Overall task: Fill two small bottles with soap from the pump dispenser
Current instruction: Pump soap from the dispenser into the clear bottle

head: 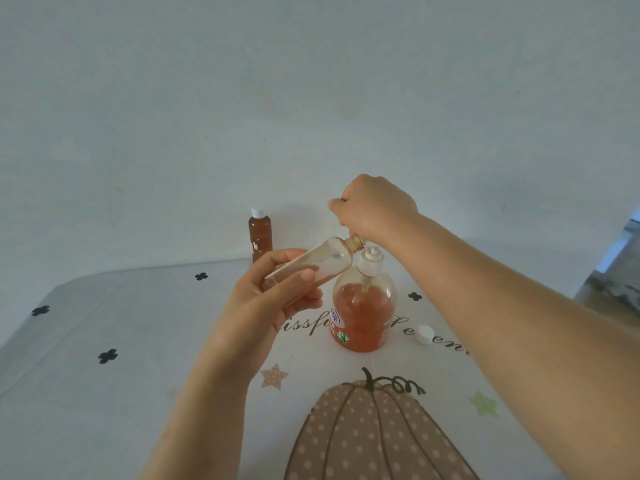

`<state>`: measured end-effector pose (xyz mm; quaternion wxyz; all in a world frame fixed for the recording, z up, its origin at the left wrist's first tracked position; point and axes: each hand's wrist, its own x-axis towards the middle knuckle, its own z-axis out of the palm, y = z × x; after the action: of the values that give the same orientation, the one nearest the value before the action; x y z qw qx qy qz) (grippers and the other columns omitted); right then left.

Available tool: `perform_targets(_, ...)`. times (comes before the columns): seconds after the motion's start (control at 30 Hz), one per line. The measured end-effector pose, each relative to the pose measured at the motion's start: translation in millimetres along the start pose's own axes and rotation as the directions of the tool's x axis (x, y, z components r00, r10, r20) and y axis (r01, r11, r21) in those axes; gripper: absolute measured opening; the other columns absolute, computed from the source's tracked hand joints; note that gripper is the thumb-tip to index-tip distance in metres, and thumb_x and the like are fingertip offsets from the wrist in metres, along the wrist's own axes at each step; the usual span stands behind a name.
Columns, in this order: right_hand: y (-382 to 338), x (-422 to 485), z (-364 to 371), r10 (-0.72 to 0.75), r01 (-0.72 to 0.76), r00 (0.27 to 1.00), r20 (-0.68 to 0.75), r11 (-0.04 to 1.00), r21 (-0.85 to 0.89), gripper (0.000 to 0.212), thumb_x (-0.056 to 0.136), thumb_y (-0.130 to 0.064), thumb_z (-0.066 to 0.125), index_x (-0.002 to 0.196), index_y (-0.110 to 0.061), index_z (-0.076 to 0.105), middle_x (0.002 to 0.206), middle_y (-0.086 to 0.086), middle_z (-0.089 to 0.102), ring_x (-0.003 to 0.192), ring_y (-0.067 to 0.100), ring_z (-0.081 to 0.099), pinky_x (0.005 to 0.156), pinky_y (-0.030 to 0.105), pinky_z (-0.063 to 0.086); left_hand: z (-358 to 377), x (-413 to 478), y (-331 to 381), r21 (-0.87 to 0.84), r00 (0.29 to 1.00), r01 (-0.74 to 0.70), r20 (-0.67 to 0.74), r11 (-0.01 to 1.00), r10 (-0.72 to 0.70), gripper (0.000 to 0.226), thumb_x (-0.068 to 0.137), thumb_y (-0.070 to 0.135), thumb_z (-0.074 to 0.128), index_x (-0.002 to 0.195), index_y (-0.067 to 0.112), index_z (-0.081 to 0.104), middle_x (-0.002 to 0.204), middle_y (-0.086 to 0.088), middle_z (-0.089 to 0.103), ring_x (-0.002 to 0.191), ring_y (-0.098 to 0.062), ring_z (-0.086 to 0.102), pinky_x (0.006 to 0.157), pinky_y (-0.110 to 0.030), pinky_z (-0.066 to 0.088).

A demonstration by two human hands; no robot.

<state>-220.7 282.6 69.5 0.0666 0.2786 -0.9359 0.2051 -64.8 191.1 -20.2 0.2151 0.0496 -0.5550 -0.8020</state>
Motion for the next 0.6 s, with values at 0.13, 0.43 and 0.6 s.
perform_targets(0.13,0,1,4,0.013,-0.012,1.0,-0.013,0.998,0.059,0.029,0.095,-0.026,0.049,0.091,-0.007,0.07,0.087,0.007,0.075,0.082,0.029,0.07,0.067,0.03,0.047,-1,0,1,-0.013,1.0,0.001,-0.006,1.0,-0.002,0.032,0.066,0.019,0.082,0.096,0.014,0.072,0.094,-0.016,0.07,0.074,-0.022,0.067,0.073,-0.031,0.056)
perform_targets(0.43,1,5,11,0.017,-0.017,0.999,0.034,1.0,0.013,0.027,0.093,-0.025,0.049,0.093,-0.01,0.071,0.086,0.004,0.073,0.075,0.025,0.066,0.057,0.026,0.039,-4,3,-1,-0.005,0.999,0.032,-0.031,0.999,-0.032,0.028,0.071,0.013,0.072,0.098,0.007,0.069,0.092,-0.018,0.067,0.071,-0.023,0.065,0.069,-0.03,0.056)
perform_targets(0.6,6,6,20,0.049,-0.05,0.997,0.055,0.999,0.008,0.028,0.094,-0.027,0.049,0.094,-0.013,0.072,0.086,0.003,0.07,0.073,0.024,0.061,0.054,0.026,0.033,-8,6,-5,0.024,0.998,0.062,-0.031,0.998,-0.061,0.029,0.071,0.012,0.071,0.099,0.005,0.07,0.092,-0.018,0.067,0.071,-0.023,0.064,0.068,-0.03,0.056)
